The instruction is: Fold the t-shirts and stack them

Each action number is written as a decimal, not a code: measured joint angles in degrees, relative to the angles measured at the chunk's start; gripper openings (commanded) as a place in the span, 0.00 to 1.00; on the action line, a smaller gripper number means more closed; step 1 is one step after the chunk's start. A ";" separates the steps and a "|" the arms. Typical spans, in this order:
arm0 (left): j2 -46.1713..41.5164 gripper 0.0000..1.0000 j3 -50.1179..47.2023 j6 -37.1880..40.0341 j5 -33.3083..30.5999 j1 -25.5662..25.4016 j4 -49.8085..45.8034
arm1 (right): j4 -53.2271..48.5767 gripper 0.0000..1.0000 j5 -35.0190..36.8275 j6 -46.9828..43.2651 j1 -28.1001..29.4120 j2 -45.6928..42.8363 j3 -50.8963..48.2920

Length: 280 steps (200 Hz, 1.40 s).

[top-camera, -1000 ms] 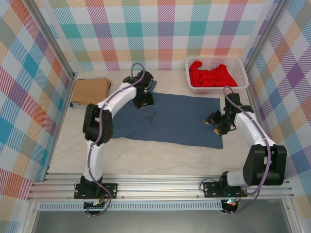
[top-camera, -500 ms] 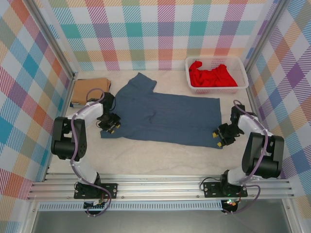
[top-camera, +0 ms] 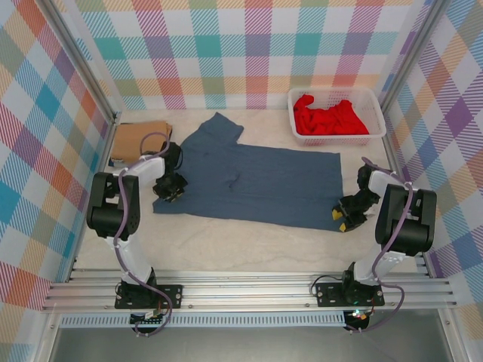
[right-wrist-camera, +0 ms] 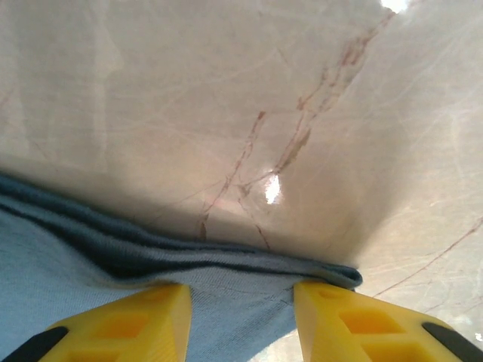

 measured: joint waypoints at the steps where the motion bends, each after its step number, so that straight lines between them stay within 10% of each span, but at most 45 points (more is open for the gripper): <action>1: -0.09 0.20 -0.15 0.00 -0.02 0.00 0.00 | -0.02 0.42 0.00 0.00 0.00 0.00 0.00; 100: -9.84 0.30 -11.08 -2.67 -2.45 -4.63 -6.67 | -6.27 0.47 6.82 1.14 0.00 -0.15 0.39; 149: -10.40 0.32 1.03 -2.91 -2.97 -4.63 -10.60 | -9.20 0.49 14.56 0.94 5.97 -5.86 9.73; 196: 0.35 0.29 13.05 -4.70 3.54 -4.63 -4.07 | 1.57 0.45 4.92 -3.72 9.53 2.69 16.44; 280: 3.50 0.28 4.68 -5.90 3.41 -4.92 -0.20 | 4.61 0.47 2.62 -4.20 9.33 9.75 13.51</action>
